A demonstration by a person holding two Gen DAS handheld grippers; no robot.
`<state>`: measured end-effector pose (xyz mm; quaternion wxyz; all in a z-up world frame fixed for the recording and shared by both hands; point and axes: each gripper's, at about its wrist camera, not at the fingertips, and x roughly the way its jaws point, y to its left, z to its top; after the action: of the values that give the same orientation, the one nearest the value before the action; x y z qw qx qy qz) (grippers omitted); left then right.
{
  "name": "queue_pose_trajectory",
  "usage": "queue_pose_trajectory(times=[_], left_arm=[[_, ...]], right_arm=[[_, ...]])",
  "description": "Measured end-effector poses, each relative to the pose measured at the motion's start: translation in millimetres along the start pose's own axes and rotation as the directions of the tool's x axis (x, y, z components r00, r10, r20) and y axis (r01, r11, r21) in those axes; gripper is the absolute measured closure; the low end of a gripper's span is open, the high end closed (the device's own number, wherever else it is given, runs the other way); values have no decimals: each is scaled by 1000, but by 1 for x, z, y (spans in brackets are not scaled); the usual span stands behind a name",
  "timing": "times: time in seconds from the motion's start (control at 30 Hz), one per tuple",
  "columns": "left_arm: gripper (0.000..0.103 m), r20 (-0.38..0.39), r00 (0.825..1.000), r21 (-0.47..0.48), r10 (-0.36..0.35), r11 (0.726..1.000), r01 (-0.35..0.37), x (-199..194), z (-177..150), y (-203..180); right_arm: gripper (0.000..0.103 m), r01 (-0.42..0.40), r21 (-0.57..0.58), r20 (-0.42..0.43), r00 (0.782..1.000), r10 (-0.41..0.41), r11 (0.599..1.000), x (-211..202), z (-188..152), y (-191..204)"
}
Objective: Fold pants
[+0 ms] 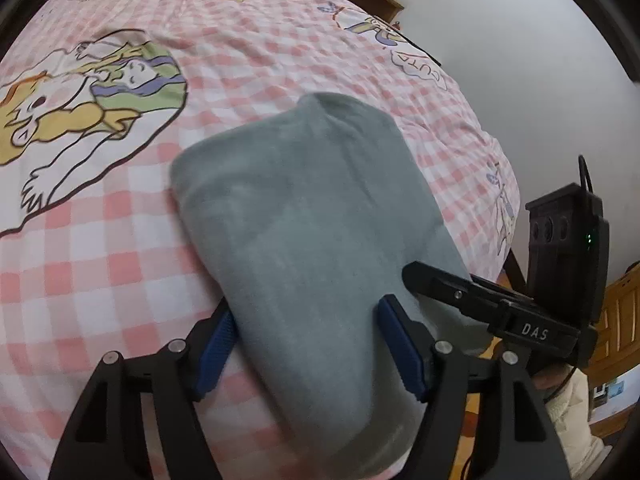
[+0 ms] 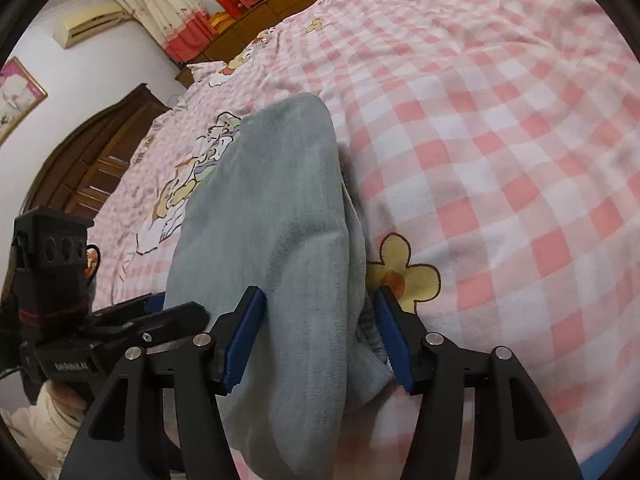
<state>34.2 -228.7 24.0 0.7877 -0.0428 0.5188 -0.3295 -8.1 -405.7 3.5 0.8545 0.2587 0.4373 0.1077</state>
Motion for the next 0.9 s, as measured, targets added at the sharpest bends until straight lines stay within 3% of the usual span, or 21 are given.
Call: queue_pose_trajectory(times=[0.07, 0.1, 0.23, 0.43, 0.6, 0.9], left_arm=[[35, 21, 1000, 5, 6, 1000, -6, -1, -1, -3], [46, 35, 999, 15, 18, 1000, -18, -3, -1, -5], [70, 73, 997, 34, -6, 999, 3, -16, 0, -7], [74, 145, 989, 82, -14, 997, 2, -50, 2, -17], [75, 229, 973, 92, -11, 996, -10, -98, 4, -3], [75, 351, 924, 60, 150, 981, -182, -196, 7, 58]], right_arm=[[63, -15, -10, 21, 1000, 15, 1000, -4, -4, 5], [67, -11, -7, 38, 999, 11, 1000, -7, -7, 8], [72, 5, -16, 96, 995, -3, 1000, -22, -13, 24], [73, 15, -114, 162, 987, 3, 993, -44, -18, 73], [73, -58, -148, 197, 977, 87, 987, -49, -8, 112], [73, -180, -228, 161, 962, 219, 957, 1, 9, 216]])
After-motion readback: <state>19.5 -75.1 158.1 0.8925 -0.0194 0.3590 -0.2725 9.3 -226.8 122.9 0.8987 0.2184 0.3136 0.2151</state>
